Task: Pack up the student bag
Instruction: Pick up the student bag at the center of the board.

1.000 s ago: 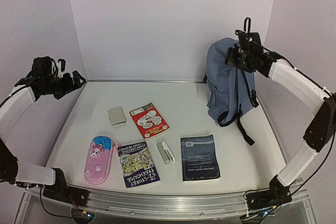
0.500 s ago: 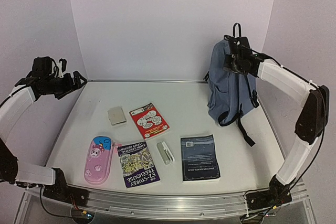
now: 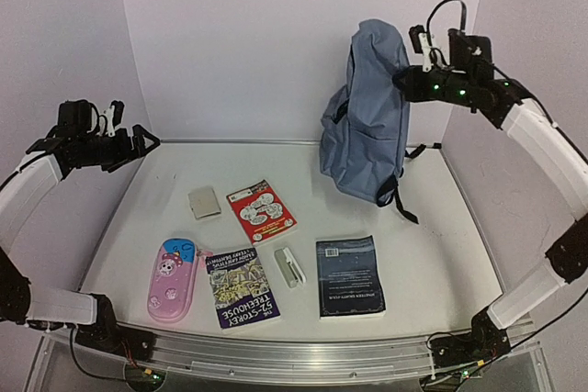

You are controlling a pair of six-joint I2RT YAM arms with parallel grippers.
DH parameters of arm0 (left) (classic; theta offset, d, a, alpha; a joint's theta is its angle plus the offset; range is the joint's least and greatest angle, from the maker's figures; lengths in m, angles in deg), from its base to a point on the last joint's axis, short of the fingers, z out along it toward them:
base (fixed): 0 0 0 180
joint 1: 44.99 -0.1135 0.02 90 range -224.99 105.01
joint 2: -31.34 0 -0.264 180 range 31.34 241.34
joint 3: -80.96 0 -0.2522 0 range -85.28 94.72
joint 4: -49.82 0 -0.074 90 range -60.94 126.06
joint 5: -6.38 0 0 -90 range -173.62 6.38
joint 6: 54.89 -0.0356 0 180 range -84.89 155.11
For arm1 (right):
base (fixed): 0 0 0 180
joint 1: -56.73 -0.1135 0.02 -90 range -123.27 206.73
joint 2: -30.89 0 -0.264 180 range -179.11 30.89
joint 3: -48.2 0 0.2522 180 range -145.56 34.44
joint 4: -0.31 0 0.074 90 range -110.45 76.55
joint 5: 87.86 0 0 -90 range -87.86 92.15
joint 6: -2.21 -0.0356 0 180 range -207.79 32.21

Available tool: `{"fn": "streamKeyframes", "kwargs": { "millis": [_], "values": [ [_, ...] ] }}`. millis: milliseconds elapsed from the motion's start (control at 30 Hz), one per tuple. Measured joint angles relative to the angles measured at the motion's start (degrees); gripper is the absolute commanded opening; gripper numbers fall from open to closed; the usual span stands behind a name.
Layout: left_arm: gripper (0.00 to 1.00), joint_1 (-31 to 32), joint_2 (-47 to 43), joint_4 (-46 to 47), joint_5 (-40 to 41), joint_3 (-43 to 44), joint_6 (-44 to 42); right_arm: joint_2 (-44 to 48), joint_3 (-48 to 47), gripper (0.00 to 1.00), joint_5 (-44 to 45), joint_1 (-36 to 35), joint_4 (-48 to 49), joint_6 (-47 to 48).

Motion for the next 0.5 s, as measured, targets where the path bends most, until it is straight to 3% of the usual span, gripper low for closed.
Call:
{"fn": "streamKeyframes", "kwargs": {
  "millis": [200, 500],
  "values": [
    [1.00, 3.73, -0.71, 2.63, -5.76, -1.16, -1.42, 8.63, -0.63, 0.00, -17.65, -0.45, 1.59, 1.43],
    [1.00, 22.29, -0.24, 8.60, -8.06, -1.34, 2.54, 11.87, 11.76, 0.00, -29.53, -0.55, 7.63, -2.23]
  ]
}}
